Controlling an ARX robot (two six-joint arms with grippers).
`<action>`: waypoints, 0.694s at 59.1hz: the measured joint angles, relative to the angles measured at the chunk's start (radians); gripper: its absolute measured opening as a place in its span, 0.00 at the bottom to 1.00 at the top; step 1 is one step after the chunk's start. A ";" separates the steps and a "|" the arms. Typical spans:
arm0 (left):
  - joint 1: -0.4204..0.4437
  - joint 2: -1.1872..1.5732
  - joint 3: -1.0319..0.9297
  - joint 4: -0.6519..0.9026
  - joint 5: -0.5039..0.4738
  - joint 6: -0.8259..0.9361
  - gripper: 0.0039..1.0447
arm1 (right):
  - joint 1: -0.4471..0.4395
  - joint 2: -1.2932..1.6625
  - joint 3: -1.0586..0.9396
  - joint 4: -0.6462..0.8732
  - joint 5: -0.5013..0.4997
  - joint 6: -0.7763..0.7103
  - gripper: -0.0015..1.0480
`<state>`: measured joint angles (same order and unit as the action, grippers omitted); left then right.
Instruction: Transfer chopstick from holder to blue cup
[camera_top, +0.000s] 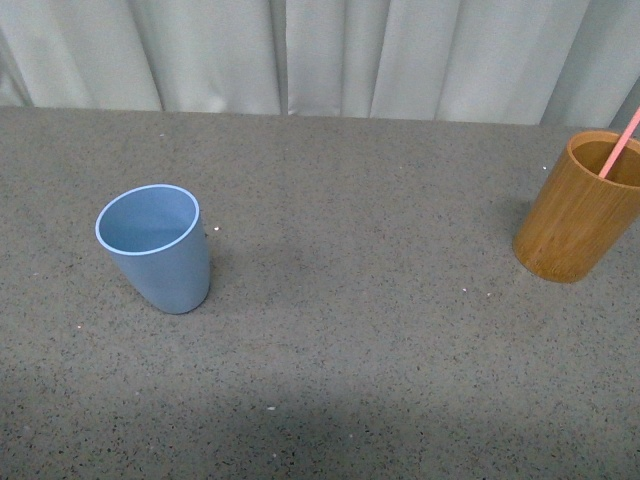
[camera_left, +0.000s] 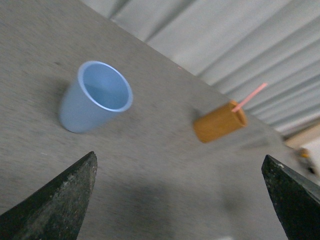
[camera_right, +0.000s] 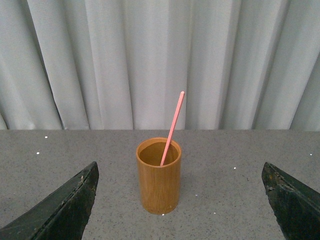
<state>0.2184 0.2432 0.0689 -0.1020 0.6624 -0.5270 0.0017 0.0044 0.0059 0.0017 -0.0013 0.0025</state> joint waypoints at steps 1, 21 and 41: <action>-0.005 0.015 0.000 0.019 0.003 -0.027 0.94 | 0.000 0.000 0.000 0.000 0.000 0.000 0.91; -0.340 0.618 0.139 0.243 -0.510 -0.158 0.94 | 0.000 0.000 0.000 0.000 0.000 0.000 0.91; -0.450 1.027 0.292 0.345 -0.652 -0.150 0.94 | 0.000 0.000 0.000 0.000 0.000 0.000 0.91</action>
<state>-0.2314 1.2701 0.3607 0.2432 0.0101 -0.6765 0.0017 0.0044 0.0059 0.0017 -0.0013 0.0025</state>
